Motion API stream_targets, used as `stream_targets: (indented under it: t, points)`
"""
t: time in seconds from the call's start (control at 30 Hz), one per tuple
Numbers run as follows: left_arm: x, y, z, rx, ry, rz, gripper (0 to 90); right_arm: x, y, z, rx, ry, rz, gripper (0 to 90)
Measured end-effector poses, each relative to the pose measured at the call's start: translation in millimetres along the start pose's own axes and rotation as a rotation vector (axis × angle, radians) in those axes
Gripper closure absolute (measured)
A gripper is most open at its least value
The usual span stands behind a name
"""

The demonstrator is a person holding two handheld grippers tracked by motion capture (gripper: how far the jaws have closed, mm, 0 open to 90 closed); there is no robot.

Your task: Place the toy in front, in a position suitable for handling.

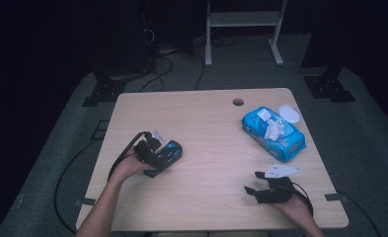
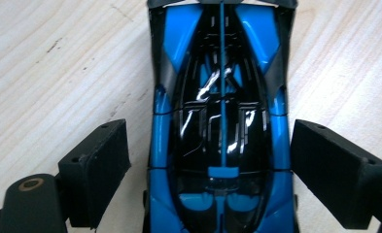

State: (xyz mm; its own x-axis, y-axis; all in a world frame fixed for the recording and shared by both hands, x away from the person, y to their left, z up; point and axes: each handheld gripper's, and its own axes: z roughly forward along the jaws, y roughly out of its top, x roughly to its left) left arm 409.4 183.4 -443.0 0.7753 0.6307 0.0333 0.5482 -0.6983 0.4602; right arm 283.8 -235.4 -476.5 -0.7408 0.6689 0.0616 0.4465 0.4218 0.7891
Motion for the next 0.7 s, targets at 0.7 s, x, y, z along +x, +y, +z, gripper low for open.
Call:
stream_targets:
  t: [0.7]
  points:
    - [-0.2, 16.0, 12.4, 0.177, -0.033, 0.033, 25.1, 1.5, 0.2, 0.7, 0.004, 0.005, -0.011, 28.0]
